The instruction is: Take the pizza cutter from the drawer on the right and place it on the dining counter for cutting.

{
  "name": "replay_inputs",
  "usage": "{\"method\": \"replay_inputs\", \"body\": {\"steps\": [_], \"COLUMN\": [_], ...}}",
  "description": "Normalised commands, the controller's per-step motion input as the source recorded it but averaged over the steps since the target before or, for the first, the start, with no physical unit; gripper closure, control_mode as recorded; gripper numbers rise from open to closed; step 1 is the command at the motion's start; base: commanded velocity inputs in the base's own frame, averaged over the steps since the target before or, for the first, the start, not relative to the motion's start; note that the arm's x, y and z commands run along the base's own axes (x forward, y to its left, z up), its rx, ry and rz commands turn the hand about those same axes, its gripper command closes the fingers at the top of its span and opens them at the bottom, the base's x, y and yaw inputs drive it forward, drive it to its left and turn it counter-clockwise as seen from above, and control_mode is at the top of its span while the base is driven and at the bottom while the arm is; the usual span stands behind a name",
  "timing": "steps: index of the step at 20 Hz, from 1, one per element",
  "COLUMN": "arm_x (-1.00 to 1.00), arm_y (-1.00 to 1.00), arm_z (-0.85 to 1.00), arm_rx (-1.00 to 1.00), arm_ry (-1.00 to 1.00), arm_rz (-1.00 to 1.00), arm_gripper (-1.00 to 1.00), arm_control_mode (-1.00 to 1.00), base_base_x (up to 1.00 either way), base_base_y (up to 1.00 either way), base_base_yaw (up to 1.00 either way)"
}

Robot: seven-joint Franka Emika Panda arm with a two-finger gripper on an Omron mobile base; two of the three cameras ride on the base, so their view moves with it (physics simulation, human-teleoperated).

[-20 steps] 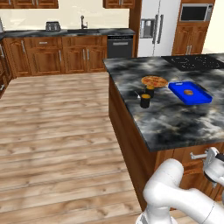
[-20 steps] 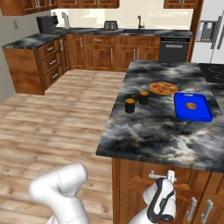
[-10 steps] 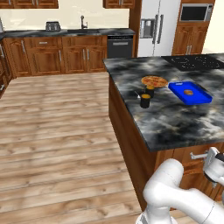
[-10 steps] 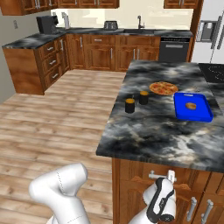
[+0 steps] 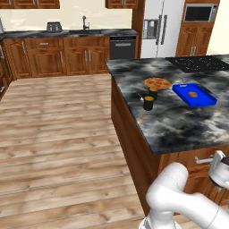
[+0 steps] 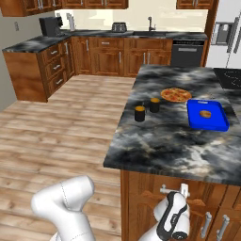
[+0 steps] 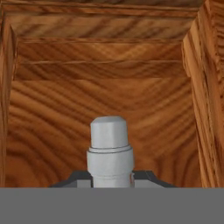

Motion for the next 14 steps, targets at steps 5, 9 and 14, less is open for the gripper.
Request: {"method": "replay_inputs", "body": {"steps": [5, 9, 14], "arm_x": [-0.55, -0.71, -0.71], "arm_y": [-0.04, -0.06, -0.14], "arm_z": [0.00, 0.00, 0.00], "arm_rx": [0.00, 0.00, 0.00], "arm_ry": [0.00, 0.00, 0.00], "arm_rz": [0.00, 0.00, 0.00], "arm_gripper": [1.00, 1.00, 1.00], "arm_control_mode": [-1.00, -1.00, -1.00], "base_base_x": [0.00, 0.00, 0.00], "base_base_y": [0.00, 0.00, 0.00], "base_base_yaw": [0.00, 0.00, 0.00]}}
